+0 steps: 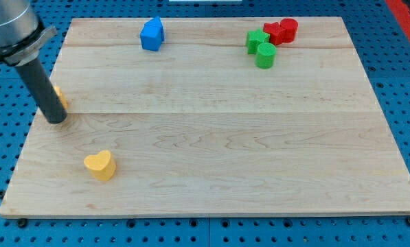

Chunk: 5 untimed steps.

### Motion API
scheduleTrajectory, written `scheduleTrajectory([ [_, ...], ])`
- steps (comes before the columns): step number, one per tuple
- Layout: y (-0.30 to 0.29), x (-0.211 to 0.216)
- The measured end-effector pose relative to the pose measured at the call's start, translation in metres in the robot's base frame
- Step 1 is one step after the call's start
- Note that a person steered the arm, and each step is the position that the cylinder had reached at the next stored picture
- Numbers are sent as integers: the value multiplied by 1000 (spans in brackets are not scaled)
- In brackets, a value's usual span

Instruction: Move the yellow heart to the right of the yellow hexagon

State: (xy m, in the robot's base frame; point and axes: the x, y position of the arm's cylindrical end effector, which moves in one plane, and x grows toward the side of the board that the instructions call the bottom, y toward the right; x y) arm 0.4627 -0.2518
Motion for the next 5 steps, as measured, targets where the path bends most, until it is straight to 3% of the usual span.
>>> scheduleTrajectory([
  [1, -45, 0],
  [2, -42, -22],
  [4, 42, -37],
  [5, 35, -101],
])
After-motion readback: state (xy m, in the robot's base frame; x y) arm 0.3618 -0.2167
